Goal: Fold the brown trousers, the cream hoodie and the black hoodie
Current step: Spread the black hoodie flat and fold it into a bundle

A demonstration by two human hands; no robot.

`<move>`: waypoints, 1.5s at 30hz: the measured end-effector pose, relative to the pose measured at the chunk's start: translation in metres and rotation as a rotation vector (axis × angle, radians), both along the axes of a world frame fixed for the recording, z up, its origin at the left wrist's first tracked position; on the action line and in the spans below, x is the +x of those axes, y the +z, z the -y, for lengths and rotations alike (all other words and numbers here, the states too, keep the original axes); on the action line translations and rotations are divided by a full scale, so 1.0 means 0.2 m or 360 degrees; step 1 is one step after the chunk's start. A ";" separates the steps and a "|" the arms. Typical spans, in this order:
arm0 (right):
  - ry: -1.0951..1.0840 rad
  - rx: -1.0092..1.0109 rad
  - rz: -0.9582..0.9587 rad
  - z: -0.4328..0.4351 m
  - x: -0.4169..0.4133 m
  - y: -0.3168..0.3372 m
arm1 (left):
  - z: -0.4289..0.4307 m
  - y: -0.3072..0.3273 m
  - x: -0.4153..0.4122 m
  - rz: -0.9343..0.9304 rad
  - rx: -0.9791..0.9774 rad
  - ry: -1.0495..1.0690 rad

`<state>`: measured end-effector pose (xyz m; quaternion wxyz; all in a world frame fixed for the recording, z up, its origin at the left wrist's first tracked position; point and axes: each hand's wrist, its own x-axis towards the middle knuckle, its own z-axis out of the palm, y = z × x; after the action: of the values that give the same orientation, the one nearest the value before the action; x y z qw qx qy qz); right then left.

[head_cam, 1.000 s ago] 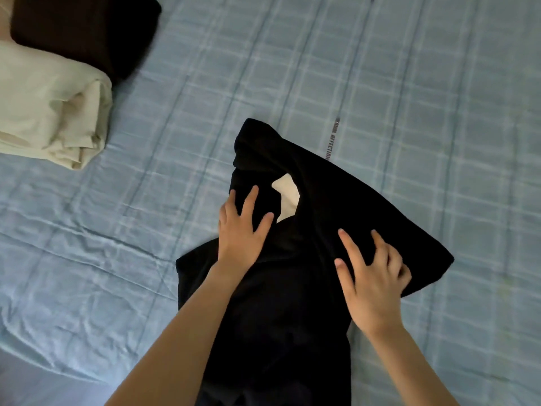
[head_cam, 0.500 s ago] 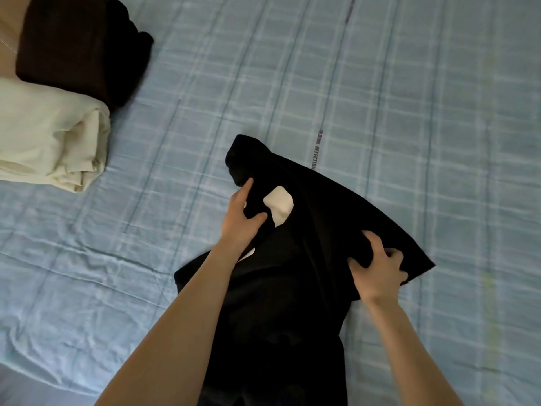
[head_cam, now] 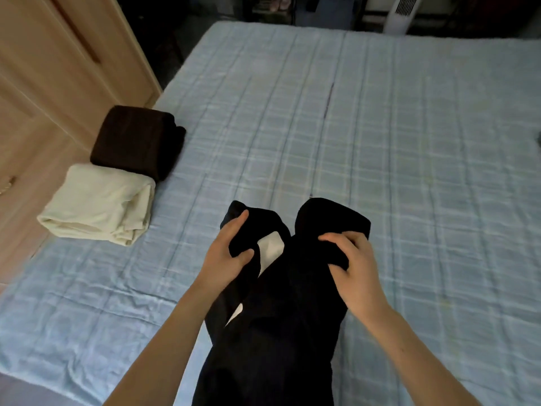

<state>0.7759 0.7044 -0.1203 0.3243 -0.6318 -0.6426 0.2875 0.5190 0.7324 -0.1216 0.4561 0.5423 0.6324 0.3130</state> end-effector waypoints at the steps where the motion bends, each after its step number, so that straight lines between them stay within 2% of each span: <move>1: 0.0015 0.0020 0.0027 -0.03 -0.02 0.04 | -0.02 0.04 -0.03 0.0039 0.0004 0.0000; 9: -0.0259 0.0310 0.0164 -0.58 -0.11 0.35 | -0.46 0.23 -0.35 0.0282 0.0114 -0.0105; 12: -0.0335 0.0418 0.0361 -0.88 -0.14 0.38 | -0.74 0.22 -0.39 0.0348 0.0160 -0.0140; 13: -0.0329 0.0374 0.0437 -0.96 -0.16 0.36 | -0.83 0.19 -0.39 0.0311 0.0151 -0.0169; 15: -0.0311 0.0055 0.0564 -1.04 -0.23 0.25 | -0.94 0.07 -0.37 0.0139 0.0014 -0.0222; 18: -0.0244 -0.0412 0.0708 -0.89 -0.40 -0.06 | -0.86 -0.18 -0.33 -0.0243 -0.0344 -0.0318; 22: -0.0141 -0.0708 0.0810 -0.35 -0.69 -0.58 | -0.43 -0.58 -0.28 -0.0571 -0.0424 -0.0591; 25: -0.0111 -0.0814 0.0952 -0.04 -0.76 -0.89 | -0.19 -0.85 -0.24 -0.0916 -0.0286 -0.0686; 29: -0.0111 -0.0613 0.1066 0.03 -0.75 -1.10 | -0.06 -1.11 -0.24 -0.1238 0.0208 -0.0703; 34: -0.0139 -0.0391 0.1106 0.02 -0.75 -1.31 | -0.02 -1.38 -0.24 -0.1348 0.0516 -0.0574; 41: -0.0116 -0.0413 0.1104 0.05 -0.76 -1.30 | 0.00 -1.33 -0.22 -0.1370 0.0434 -0.0578; 43: -0.0093 -0.0473 0.1114 0.05 -0.75 -1.25 | -0.01 -1.27 -0.22 -0.1285 0.0411 -0.0575; 45: -0.0024 -0.0497 0.1080 0.07 -0.74 -1.18 | 0.04 -1.21 -0.24 -0.1029 0.0396 -0.0450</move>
<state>0.6285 0.6898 -0.3558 -0.0053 -0.7376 -0.6574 0.1539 0.4701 0.7246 -0.3642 0.2021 0.7465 0.6197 0.1338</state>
